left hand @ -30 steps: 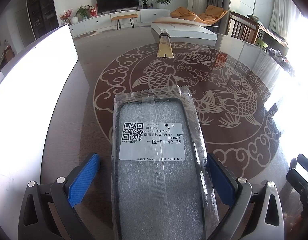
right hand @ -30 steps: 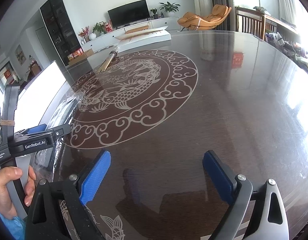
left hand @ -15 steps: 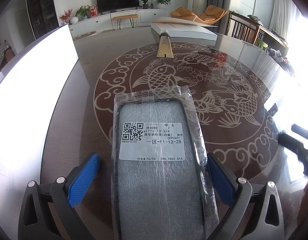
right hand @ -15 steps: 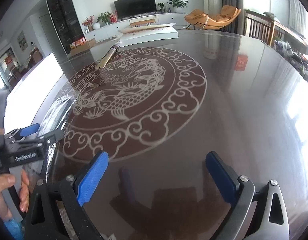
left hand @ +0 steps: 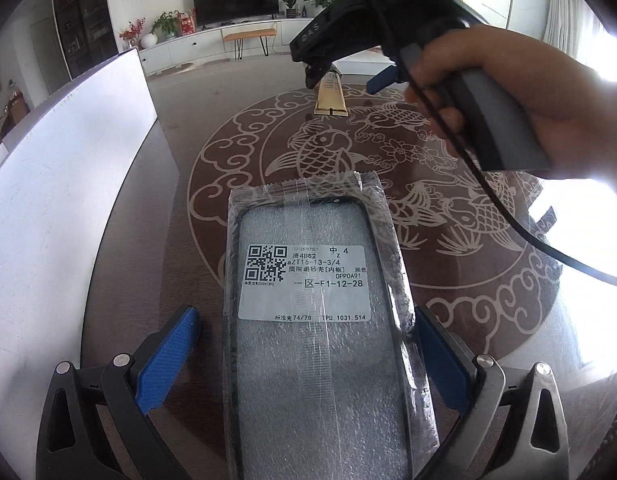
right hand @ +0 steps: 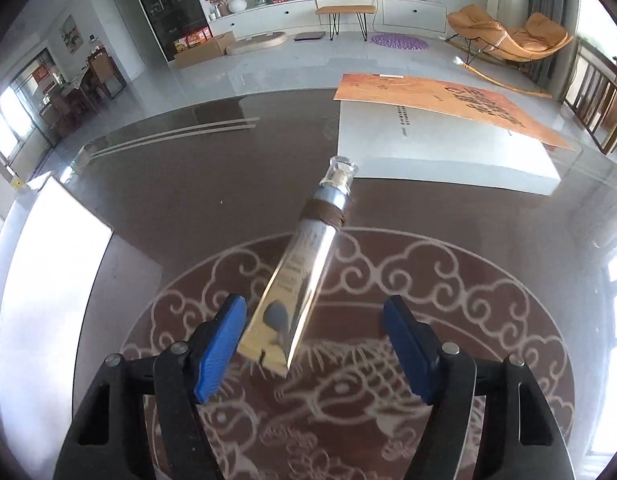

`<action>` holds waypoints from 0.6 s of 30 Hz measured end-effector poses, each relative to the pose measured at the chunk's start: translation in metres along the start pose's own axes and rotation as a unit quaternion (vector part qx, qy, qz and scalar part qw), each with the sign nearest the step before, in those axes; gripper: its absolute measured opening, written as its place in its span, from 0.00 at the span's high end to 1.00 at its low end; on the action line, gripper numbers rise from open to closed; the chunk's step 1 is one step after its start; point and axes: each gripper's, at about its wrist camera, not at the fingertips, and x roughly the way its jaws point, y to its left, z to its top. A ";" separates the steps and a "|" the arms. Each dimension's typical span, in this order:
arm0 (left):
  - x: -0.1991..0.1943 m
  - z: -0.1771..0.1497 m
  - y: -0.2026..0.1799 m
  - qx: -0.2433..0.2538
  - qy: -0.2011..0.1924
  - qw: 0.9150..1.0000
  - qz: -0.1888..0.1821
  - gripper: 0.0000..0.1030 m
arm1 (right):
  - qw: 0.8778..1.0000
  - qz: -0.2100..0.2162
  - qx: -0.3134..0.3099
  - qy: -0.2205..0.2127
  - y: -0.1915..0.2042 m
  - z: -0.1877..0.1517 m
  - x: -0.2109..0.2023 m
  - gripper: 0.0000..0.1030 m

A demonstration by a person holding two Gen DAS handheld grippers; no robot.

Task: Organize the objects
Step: 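Close the right tool on the gold-and-silver tube and lift it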

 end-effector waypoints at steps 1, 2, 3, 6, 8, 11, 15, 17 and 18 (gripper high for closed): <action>0.000 0.000 0.000 0.000 0.000 1.000 0.000 0.00 | 1.000 0.000 0.001 0.006 0.003 0.004 0.006 0.30; 0.000 0.000 0.000 0.000 0.000 1.000 0.000 0.00 | 1.000 -0.008 -0.005 0.003 0.006 0.005 0.009 0.29; 0.000 0.000 0.000 0.000 0.000 1.000 0.001 0.00 | 1.000 -0.016 -0.013 0.005 0.011 0.007 0.012 0.28; 0.000 0.001 0.000 0.000 0.000 1.000 0.001 0.00 | 0.998 -0.043 -0.045 -0.010 0.022 0.006 0.012 0.60; -0.001 0.001 0.000 0.000 0.000 1.000 0.001 0.00 | 0.997 -0.057 -0.055 -0.021 0.022 -0.002 0.008 0.70; -0.001 0.000 0.000 0.001 0.000 1.000 -0.001 0.00 | 0.997 -0.059 -0.049 -0.030 0.015 -0.016 -0.001 0.72; 0.000 0.000 0.000 0.001 0.000 1.000 -0.001 0.00 | 0.996 -0.060 -0.049 -0.041 -0.002 -0.061 -0.029 0.72; -0.001 0.000 0.000 0.001 0.000 1.000 -0.001 0.00 | 0.996 -0.063 -0.046 -0.052 -0.015 -0.095 -0.049 0.72; -0.001 0.000 0.000 0.000 0.000 1.000 -0.001 0.00 | 0.995 -0.066 -0.041 -0.058 -0.023 -0.114 -0.060 0.72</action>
